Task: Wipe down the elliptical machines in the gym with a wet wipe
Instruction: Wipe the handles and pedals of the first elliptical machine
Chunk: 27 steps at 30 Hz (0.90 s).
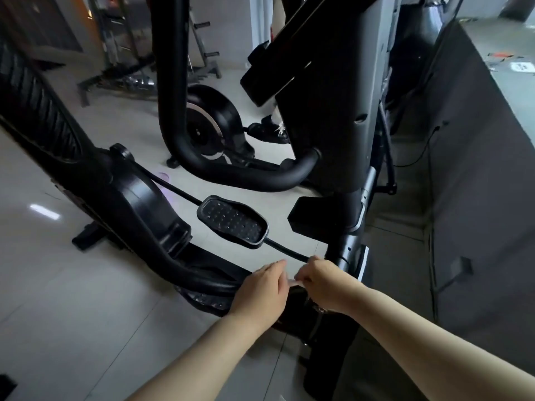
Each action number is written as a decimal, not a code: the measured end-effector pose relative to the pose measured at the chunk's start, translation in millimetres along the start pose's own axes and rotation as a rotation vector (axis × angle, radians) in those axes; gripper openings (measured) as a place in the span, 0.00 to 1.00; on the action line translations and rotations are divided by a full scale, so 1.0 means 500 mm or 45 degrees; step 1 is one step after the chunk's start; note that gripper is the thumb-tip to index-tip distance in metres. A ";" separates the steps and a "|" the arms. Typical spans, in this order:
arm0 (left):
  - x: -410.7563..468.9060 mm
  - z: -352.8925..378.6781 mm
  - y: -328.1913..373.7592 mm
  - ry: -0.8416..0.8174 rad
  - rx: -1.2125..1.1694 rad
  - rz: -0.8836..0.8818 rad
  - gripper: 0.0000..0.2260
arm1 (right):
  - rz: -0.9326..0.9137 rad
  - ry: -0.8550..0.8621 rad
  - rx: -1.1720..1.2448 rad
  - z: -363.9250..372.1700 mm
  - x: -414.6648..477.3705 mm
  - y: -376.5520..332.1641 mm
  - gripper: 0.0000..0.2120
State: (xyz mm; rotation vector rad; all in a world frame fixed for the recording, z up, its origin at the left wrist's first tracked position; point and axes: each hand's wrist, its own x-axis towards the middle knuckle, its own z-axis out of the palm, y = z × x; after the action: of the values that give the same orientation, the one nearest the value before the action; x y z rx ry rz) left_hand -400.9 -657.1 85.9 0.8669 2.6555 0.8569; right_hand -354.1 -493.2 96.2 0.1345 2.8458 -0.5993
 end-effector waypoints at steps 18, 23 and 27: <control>0.067 -0.172 0.131 1.059 -0.439 0.224 0.12 | -0.509 1.001 0.332 -0.248 0.054 -0.122 0.13; 0.072 -0.187 0.133 0.986 -0.468 0.114 0.17 | -0.444 0.806 0.460 -0.266 0.065 -0.160 0.10; 0.094 -0.198 0.130 0.974 -0.291 0.146 0.27 | -0.405 0.549 0.998 -0.288 0.072 -0.154 0.17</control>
State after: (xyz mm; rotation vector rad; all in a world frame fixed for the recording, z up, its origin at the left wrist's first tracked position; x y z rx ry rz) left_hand -444.7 -632.2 202.9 0.7383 3.0210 1.7791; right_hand -428.7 -503.2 245.5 -0.0763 2.8421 -1.9346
